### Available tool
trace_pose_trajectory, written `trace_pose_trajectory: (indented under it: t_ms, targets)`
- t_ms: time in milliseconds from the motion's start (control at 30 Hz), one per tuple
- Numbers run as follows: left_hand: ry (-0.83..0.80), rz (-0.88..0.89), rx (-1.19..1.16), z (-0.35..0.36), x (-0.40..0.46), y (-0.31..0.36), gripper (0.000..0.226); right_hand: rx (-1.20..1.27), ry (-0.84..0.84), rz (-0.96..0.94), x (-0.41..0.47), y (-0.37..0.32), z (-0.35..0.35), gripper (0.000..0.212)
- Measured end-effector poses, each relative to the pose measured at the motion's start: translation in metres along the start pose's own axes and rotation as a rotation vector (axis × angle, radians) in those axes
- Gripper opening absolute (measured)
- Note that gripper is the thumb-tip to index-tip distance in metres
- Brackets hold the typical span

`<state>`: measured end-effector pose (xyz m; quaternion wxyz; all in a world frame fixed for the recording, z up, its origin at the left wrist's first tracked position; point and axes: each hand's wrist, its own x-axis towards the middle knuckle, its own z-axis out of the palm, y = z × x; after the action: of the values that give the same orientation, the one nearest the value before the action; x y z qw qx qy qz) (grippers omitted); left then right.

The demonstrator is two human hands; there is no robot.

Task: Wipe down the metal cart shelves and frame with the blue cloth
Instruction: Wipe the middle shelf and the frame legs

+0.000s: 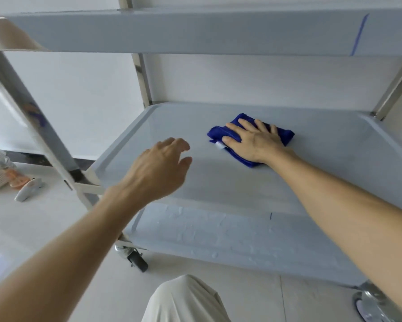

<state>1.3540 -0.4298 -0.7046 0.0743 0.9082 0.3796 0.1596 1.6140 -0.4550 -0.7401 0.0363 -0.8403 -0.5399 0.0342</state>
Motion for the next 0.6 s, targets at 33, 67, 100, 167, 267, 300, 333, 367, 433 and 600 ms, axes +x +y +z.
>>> trace_pose_trajectory:
  t_ms: [33, 67, 100, 167, 267, 300, 333, 367, 433, 600]
  targets:
    - [0.001, 0.001, -0.020, 0.013, 0.004, 0.008, 0.040, 0.007, -0.002, 0.005, -0.001, -0.004, 0.000, 0.069]
    - [0.005, -0.010, -0.029, 0.026, 0.007, 0.013, 0.042, 0.019, -0.005, -0.004, -0.005, -0.007, 0.001, 0.069]
    - [0.012, -0.025, -0.028, 0.036, 0.010, 0.016, 0.043, 0.031, -0.003, -0.032, -0.010, -0.009, 0.001, 0.068]
    - [0.019, -0.024, 0.004, 0.049, 0.015, 0.015, 0.042, 0.035, 0.002, -0.125, -0.030, -0.006, 0.001, 0.066]
    - [-0.116, -0.028, 0.072, 0.058, 0.023, 0.010, 0.049, 0.014, -0.017, -0.299, -0.075, 0.018, -0.001, 0.067]
    - [-0.182, -0.056, 0.075, 0.059, 0.025, 0.008, 0.052, 0.006, -0.012, -0.357, -0.093, 0.031, -0.002, 0.066]
    - [-0.227, -0.077, 0.075, 0.060, 0.028, 0.008, 0.054, 0.004, -0.005, -0.405, -0.110, 0.047, -0.003, 0.064]
    - [-0.246, -0.086, 0.075, 0.061, 0.029, 0.008, 0.055, 0.007, -0.009, -0.438, -0.124, 0.064, -0.006, 0.062]
    - [-0.252, -0.089, 0.066, 0.062, 0.030, 0.010, 0.055, 0.016, -0.042, -0.449, -0.142, 0.099, -0.015, 0.059]
    - [-0.252, -0.100, 0.076, 0.060, 0.027, 0.012, 0.055, 0.013, -0.043, -0.184, -0.101, 0.150, -0.028, 0.054]
